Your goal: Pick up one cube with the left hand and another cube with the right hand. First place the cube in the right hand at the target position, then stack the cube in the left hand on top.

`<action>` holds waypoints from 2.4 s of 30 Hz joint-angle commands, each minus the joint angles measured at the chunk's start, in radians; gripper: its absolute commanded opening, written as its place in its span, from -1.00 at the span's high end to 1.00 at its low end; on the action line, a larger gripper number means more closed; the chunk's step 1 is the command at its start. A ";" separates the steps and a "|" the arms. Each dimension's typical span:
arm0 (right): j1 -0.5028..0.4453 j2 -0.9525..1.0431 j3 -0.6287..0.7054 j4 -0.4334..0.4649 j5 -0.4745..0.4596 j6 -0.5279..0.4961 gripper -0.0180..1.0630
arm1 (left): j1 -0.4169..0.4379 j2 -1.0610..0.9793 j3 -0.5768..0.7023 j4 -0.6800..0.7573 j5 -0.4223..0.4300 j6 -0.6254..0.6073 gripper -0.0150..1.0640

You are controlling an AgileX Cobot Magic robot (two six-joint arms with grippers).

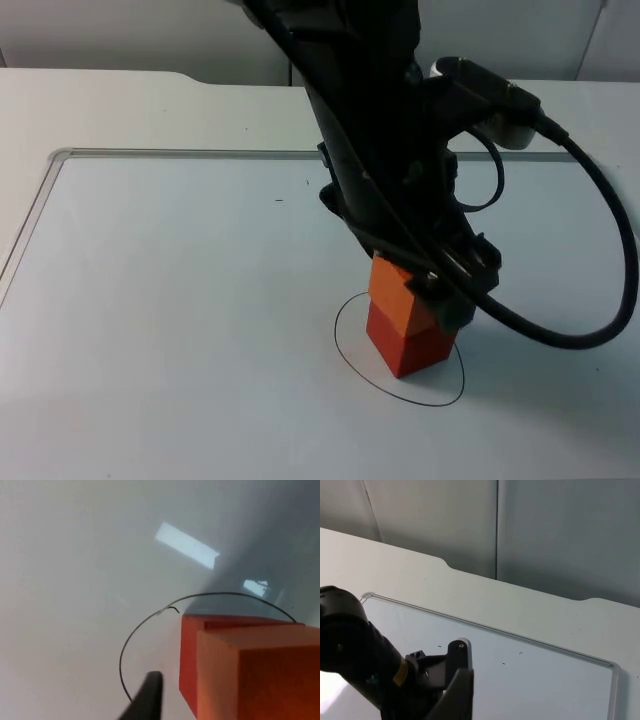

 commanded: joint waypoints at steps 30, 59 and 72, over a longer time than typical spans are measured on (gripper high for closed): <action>0.003 -0.011 0.004 0.149 -0.102 -0.227 -0.77 | -0.003 -0.675 -0.152 0.054 0.361 -0.021 -0.97; 0.003 -0.676 0.507 0.333 -0.107 -0.370 -0.77 | -0.003 -2.101 0.914 0.250 0.221 -0.438 -0.97; 0.003 -0.733 0.511 0.352 0.018 -0.370 -0.77 | -0.001 -2.083 1.015 0.294 0.275 -0.468 -0.97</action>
